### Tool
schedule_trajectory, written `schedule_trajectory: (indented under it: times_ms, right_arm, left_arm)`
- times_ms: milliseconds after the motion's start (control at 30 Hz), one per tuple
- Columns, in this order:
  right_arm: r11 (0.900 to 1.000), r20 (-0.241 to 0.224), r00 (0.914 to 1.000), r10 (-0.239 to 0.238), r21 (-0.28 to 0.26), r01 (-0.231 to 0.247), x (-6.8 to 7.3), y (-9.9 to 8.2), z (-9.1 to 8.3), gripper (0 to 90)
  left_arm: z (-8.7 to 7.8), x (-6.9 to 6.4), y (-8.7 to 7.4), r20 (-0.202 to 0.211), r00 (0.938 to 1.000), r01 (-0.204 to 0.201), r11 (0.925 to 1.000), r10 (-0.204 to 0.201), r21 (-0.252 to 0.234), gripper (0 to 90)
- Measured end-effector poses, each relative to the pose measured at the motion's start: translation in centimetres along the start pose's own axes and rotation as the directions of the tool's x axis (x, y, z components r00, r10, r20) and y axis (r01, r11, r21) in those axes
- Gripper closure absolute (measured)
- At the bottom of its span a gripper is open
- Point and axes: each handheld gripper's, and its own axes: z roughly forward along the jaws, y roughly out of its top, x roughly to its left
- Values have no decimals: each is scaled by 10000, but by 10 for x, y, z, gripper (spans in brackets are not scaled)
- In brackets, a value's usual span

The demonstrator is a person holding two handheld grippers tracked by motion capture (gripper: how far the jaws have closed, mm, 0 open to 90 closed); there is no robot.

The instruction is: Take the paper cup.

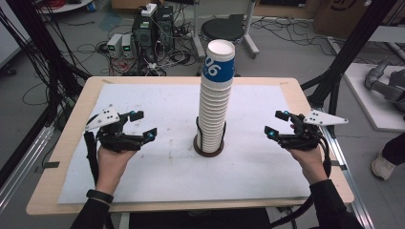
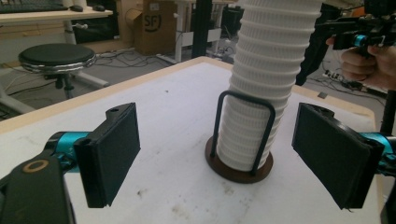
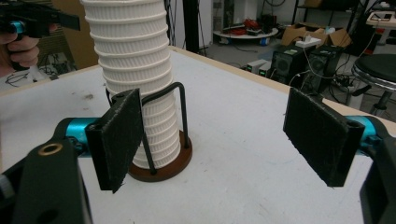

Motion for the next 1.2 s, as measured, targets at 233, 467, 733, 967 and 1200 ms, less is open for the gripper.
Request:
schedule_trajectory:
  times_ms: [233, 467, 733, 967, 1200]
  right_arm:
    - [10000, -10, 10000, 45, 40, -45, -1, 0, 0, 208]
    - [10000, -14, 10000, 17, 30, -17, 0, 0, 0, 209]
    - [10000, -17, 10000, 26, 83, -25, 0, 0, 2, 208]
    - [9999, -59, 10000, -30, 135, 31, 1, 0, 3, 208]
    - [9999, -73, 10000, -20, 134, 21, 1, 0, 3, 208]
  left_arm:
    - [22, -6, 20, 464, 9985, -303, 9995, 304, -25, 134]
    - [40, -12, 38, 754, 9964, -379, 9992, 388, -127, 102]
    - [63, -19, 60, 1215, 9915, -445, 9987, 470, -233, 76]
    - [86, -27, 76, 1593, 9855, -550, 9981, 590, -291, 74]
    - [105, -36, 94, 1883, 9787, -788, 9966, 818, -237, 74]
